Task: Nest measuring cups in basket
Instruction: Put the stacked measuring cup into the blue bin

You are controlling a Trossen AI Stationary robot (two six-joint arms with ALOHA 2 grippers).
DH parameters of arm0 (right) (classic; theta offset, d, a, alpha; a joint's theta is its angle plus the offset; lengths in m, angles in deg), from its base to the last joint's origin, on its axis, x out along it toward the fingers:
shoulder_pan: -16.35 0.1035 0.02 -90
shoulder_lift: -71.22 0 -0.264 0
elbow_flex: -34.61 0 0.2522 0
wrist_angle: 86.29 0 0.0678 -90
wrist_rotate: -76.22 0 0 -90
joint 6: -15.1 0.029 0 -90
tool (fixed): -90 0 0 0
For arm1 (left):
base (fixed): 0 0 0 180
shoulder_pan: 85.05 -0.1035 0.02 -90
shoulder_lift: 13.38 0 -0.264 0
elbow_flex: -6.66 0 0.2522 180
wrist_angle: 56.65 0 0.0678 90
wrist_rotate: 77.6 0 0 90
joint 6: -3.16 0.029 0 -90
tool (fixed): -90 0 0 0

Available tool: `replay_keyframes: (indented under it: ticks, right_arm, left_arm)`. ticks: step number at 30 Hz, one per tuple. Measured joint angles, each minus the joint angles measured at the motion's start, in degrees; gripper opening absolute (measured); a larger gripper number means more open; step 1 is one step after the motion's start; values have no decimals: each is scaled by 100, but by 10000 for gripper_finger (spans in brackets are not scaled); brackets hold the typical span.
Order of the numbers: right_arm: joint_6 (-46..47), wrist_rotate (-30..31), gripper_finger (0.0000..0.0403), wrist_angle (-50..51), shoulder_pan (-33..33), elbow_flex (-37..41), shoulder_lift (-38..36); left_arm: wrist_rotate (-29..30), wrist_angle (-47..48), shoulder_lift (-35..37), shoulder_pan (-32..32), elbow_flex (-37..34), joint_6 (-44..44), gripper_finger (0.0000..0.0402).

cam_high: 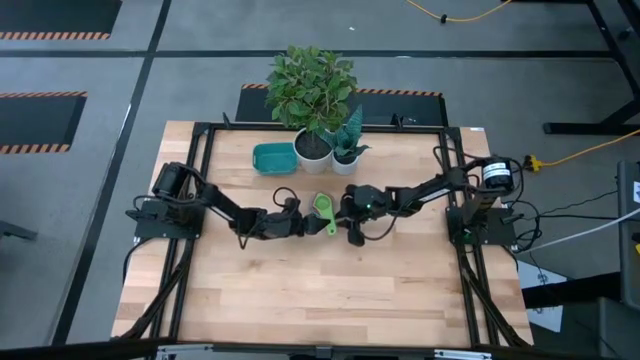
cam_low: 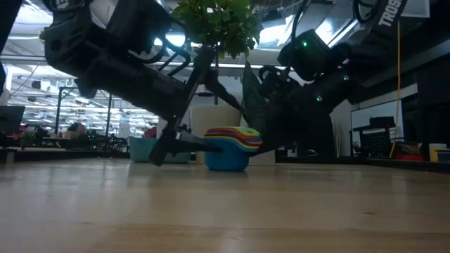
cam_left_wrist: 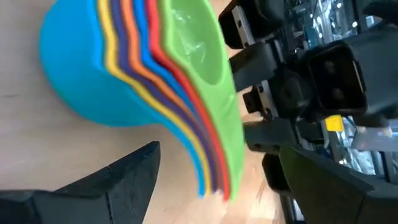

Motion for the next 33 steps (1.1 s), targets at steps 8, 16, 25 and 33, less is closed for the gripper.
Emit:
replay_keyframes:
  ticks: [8,16,25,33]
  right_arm:
    - [18,6,104,8,155,-278,23]
    - [19,4,104,8,155,-325,23]
    - [5,12,104,540,153,-325,23]
    - [-13,515,104,594,151,-325,23]
  left_arm:
    - [-254,248,0,-140,120,26,322]
    - [-382,273,0,-162,124,12,320]
    - [-776,338,0,-162,124,-25,320]
    - [-809,340,0,-162,124,-316,319]
